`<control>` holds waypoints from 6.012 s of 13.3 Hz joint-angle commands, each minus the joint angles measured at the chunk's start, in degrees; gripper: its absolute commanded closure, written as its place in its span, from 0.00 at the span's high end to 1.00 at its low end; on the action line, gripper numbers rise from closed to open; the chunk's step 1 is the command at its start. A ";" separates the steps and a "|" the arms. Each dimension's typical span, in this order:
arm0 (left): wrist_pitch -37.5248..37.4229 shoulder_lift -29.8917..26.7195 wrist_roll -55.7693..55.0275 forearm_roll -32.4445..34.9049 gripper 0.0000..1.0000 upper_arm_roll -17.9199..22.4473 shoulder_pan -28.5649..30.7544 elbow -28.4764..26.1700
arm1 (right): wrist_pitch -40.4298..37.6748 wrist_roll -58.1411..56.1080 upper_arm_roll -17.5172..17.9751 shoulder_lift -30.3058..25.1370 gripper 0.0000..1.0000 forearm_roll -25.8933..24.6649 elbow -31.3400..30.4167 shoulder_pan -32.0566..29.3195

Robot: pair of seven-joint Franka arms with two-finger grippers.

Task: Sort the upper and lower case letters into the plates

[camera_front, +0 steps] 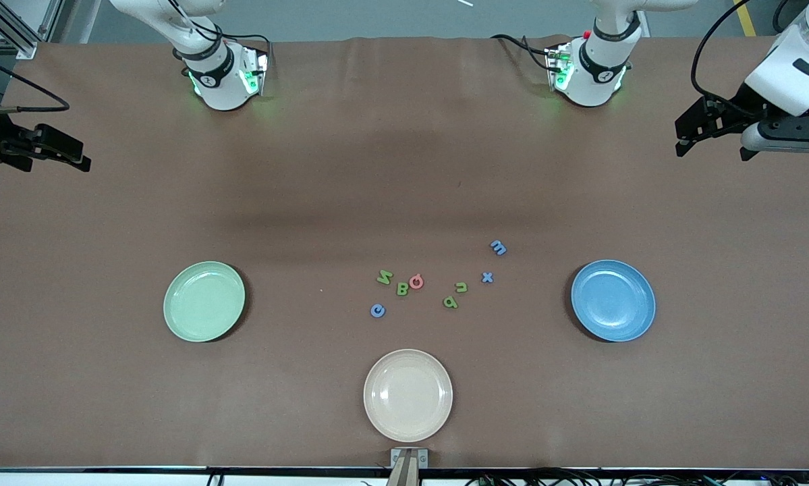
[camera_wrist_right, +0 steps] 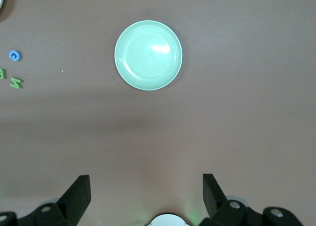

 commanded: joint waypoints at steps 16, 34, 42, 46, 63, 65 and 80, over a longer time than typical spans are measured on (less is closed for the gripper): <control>27.81 9.80 -29.24 -0.02 1.00 -12.74 -1.97 -20.34 | 4.48 0.93 0.02 -6.28 1.00 0.36 -9.14 0.85; 52.89 39.35 -65.13 11.67 0.79 -14.16 -8.21 -20.36 | 23.79 29.35 0.11 17.17 1.00 3.35 -5.10 13.56; 52.37 39.18 -64.69 11.76 0.00 -13.72 -7.25 -19.21 | 50.24 61.28 -0.42 37.73 0.91 0.99 -3.00 34.14; 45.37 35.31 -56.29 11.76 0.00 -13.72 -1.90 -13.44 | 51.41 71.23 -0.42 46.00 0.74 -2.18 4.63 36.79; 42.26 42.78 -25.14 11.76 1.00 -11.61 12.80 -4.45 | 49.92 74.68 -2.62 60.34 0.49 -5.26 23.56 37.93; 41.64 41.12 -25.49 11.67 1.00 -12.49 12.27 -4.62 | 49.56 74.24 -2.62 60.26 0.16 -5.35 23.38 37.85; 43.39 44.88 -37.71 17.29 0.71 -16.36 -5.57 -4.09 | 49.98 28.22 -1.74 29.25 0.00 -5.44 -16.04 16.95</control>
